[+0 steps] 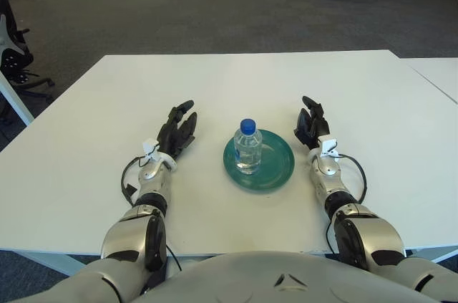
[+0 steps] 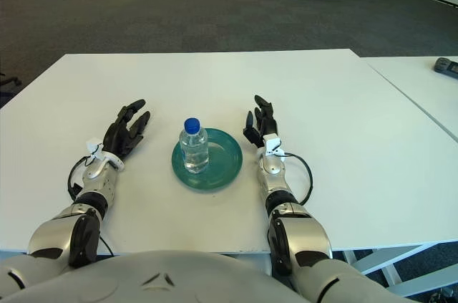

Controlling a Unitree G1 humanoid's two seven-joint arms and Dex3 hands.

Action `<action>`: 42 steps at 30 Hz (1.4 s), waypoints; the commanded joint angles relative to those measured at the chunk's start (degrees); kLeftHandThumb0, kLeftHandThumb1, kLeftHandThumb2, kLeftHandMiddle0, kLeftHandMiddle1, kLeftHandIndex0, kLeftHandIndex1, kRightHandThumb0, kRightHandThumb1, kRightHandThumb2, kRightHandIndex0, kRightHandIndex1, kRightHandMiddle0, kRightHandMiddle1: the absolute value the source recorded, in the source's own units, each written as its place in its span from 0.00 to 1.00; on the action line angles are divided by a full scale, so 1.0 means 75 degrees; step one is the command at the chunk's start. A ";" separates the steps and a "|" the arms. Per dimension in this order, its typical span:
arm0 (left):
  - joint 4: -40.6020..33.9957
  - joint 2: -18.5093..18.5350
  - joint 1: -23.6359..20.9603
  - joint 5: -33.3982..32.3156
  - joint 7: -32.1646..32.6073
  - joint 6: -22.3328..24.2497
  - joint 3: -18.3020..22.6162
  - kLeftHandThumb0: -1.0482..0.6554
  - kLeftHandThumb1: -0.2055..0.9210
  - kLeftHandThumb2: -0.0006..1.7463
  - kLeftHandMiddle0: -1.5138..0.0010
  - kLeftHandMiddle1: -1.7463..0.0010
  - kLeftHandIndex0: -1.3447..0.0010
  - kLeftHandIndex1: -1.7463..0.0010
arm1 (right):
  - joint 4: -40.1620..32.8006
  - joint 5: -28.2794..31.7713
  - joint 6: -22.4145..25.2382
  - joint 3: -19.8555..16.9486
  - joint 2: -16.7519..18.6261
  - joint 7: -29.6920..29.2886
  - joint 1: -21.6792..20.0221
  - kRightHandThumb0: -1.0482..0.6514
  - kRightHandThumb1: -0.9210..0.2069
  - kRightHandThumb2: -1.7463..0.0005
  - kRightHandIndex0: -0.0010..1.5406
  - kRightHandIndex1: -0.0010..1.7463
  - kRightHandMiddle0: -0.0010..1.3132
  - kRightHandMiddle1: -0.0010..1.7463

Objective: Put the bottle into the plate.

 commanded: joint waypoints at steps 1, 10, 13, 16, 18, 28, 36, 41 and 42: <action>0.0255 0.0019 0.0193 0.0031 0.0111 0.0185 0.0010 0.30 1.00 0.30 0.69 1.00 1.00 0.52 | 0.0282 -0.0060 -0.0297 -0.0048 0.0195 -0.0338 0.0506 0.20 0.00 0.55 0.21 0.02 0.00 0.37; 0.0253 0.0097 0.0131 0.0070 0.0159 0.0154 0.0009 0.29 1.00 0.30 0.69 1.00 1.00 0.51 | 0.0430 -0.0427 -0.0860 0.0119 0.0251 -0.1265 0.0660 0.24 0.00 0.60 0.28 0.04 0.00 0.43; 0.0240 0.0120 0.0120 0.0089 0.0143 0.0135 -0.0007 0.29 1.00 0.32 0.70 1.00 1.00 0.52 | 0.0445 -0.0441 -0.0533 0.0129 0.0286 -0.1411 0.0661 0.25 0.00 0.62 0.29 0.04 0.00 0.45; 0.0233 0.0131 0.0121 0.0103 0.0131 0.0118 -0.0022 0.29 1.00 0.33 0.70 1.00 1.00 0.52 | 0.0427 -0.0407 -0.0212 0.0119 0.0310 -0.1392 0.0648 0.25 0.00 0.62 0.29 0.04 0.00 0.46; 0.0226 0.0140 0.0123 0.0105 0.0118 0.0109 -0.0030 0.29 1.00 0.33 0.71 1.00 1.00 0.52 | 0.0388 -0.0364 0.0070 0.0117 0.0324 -0.1314 0.0643 0.24 0.00 0.63 0.29 0.03 0.00 0.46; 0.0247 0.0188 0.0102 0.0091 0.0083 0.0147 -0.0043 0.29 1.00 0.34 0.71 1.00 1.00 0.53 | 0.0086 -0.0239 0.1002 0.0104 0.0349 -0.0884 0.0661 0.20 0.00 0.63 0.26 0.01 0.00 0.41; 0.0242 0.0193 0.0092 0.0074 0.0097 0.0155 -0.0030 0.29 1.00 0.33 0.70 1.00 1.00 0.52 | -0.0206 -0.0229 0.1298 0.0114 0.0347 -0.0680 0.0755 0.18 0.00 0.63 0.23 0.00 0.00 0.35; 0.0223 0.0198 0.0098 0.0084 0.0106 0.0128 -0.0037 0.29 1.00 0.34 0.70 1.00 1.00 0.52 | -0.0387 -0.0249 0.1550 0.0147 0.0340 -0.0558 0.0797 0.18 0.00 0.64 0.22 0.00 0.00 0.32; 0.0223 0.0201 0.0096 0.0084 0.0107 0.0127 -0.0037 0.29 1.00 0.34 0.70 1.00 1.00 0.52 | -0.0443 -0.0250 0.1621 0.0159 0.0336 -0.0511 0.0813 0.18 0.00 0.64 0.21 0.00 0.00 0.31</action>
